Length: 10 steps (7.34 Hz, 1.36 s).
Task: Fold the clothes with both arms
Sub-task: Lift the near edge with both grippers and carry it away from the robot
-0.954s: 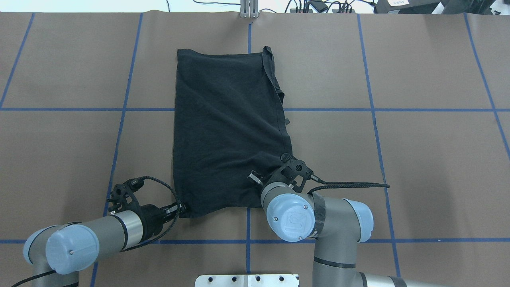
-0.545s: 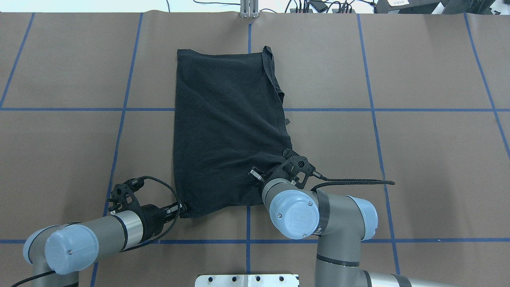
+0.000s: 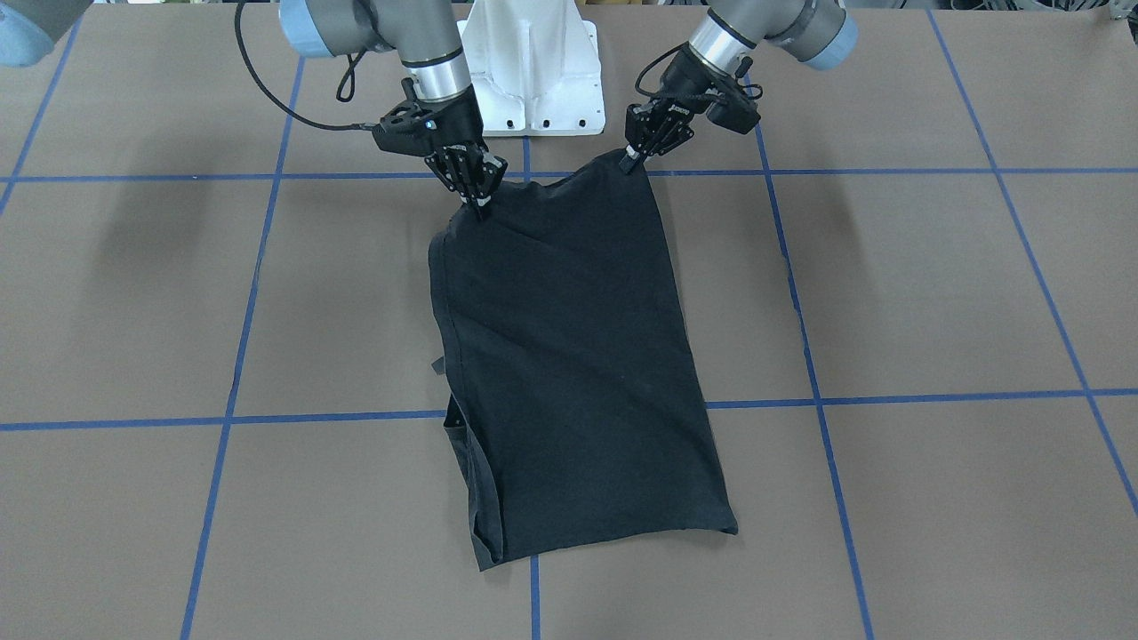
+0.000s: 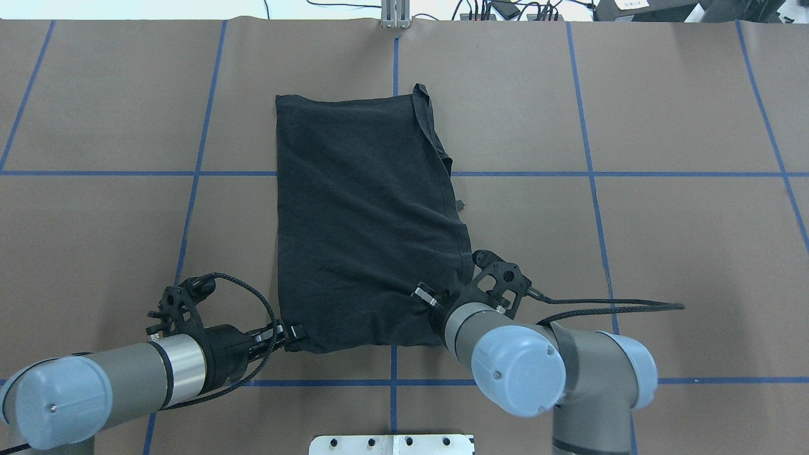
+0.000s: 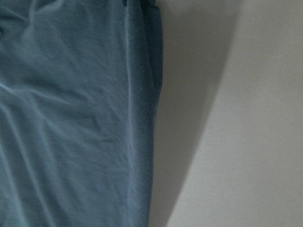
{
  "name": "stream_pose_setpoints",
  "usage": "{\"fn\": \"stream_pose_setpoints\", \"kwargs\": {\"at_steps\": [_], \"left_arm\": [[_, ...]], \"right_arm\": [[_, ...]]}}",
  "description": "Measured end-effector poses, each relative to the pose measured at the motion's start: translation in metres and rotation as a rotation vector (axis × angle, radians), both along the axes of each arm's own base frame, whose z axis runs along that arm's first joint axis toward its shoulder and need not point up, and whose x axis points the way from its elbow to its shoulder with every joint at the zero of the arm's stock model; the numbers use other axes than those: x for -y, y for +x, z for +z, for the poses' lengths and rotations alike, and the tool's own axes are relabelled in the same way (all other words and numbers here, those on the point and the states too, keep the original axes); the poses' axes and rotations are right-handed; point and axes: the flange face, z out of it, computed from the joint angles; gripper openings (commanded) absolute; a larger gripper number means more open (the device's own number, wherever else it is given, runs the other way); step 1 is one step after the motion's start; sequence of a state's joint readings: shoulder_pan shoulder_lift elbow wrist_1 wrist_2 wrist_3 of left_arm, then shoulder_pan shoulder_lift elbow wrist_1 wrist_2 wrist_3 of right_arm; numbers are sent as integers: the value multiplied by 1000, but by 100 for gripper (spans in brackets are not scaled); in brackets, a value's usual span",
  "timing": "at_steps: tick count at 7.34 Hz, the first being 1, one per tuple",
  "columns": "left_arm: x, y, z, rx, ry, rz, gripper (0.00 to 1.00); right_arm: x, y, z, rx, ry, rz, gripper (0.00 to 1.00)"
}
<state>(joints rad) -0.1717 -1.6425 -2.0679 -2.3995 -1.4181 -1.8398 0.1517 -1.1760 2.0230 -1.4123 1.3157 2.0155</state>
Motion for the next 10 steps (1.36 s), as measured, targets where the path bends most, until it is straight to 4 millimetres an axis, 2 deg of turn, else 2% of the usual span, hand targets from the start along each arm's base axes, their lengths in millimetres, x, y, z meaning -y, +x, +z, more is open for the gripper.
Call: {"fn": "stream_pose_setpoints", "kwargs": {"at_steps": [1,2,3,4,6,8,9,10], "left_arm": [[-12,-22,-18,-23,0,30,0],[-25,-43,-34,-43,1,61,0],[-33,-56,-46,-51,-1,85,0],[-37,-59,-52,-46,-4,111,0],[-31,-57,-57,-19,15,135,0],[-9,-53,-61,10,64,103,0],[7,-41,-66,32,80,77,0],[27,-25,-73,55,91,48,0]], "right_arm": [[-43,32,-21,-4,6,-61,0],[-78,58,-40,-12,19,-110,0],[-95,70,-48,-21,32,-135,0],[-94,74,-50,-32,42,-133,0],[-63,83,-50,-61,73,-92,0],[-27,97,-49,-79,84,-50,0],[-13,94,-52,-83,86,-28,0],[3,81,-60,-90,86,-3,0]]}}
